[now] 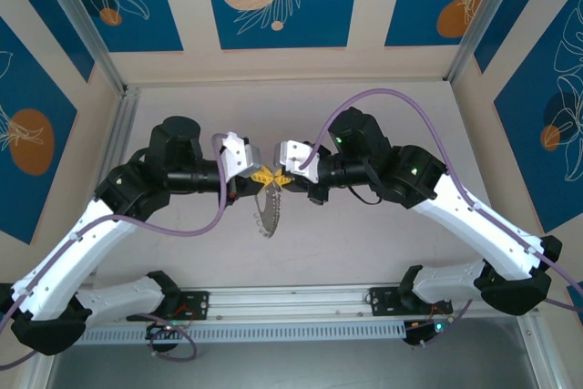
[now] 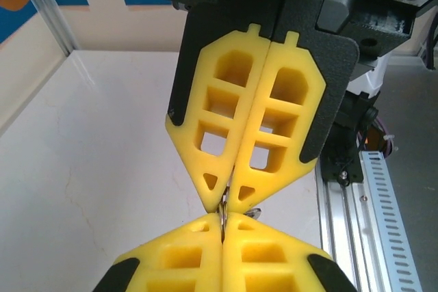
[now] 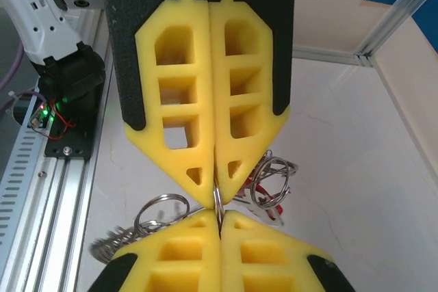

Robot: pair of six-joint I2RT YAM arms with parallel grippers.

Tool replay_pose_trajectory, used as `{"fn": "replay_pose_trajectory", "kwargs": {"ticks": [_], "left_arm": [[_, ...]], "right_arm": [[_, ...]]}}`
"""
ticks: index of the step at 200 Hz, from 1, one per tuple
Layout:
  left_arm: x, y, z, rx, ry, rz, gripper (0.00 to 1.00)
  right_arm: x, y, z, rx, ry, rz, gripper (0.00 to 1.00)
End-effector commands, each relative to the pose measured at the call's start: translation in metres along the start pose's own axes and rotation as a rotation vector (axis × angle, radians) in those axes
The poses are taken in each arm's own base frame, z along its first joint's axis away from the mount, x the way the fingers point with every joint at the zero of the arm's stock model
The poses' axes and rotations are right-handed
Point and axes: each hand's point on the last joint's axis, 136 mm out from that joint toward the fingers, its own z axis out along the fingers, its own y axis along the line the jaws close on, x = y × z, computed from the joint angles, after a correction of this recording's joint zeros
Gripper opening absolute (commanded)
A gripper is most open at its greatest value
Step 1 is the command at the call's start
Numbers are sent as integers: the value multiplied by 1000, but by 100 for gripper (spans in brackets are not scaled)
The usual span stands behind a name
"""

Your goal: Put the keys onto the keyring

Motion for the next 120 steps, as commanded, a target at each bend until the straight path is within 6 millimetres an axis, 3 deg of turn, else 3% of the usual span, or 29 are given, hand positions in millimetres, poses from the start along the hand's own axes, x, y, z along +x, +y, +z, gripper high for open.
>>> {"fn": "replay_pose_trajectory", "kwargs": {"ticks": [1,16,27,49,67,109,120], "left_arm": [[-31,-9,-11,27,-148,27,0],[-36,-13,-13,48,-189,23,0],[-40,-16,-16,65,-216,26,0],[-46,-22,-20,93,-259,27,0],[-48,-25,-22,104,-278,24,0],[-62,-33,-31,134,-385,26,0],[-65,-33,-32,144,-415,25,0]], "right_arm": [[-10,5,-11,-11,-53,6,16],[-4,7,-10,-18,-40,30,23],[-2,8,-10,-21,-34,41,22],[-1,7,-15,-12,-45,51,7],[-6,8,-21,-20,-75,61,0],[-9,9,-19,-47,-90,80,0],[-10,8,-17,-50,-96,87,4]]}}
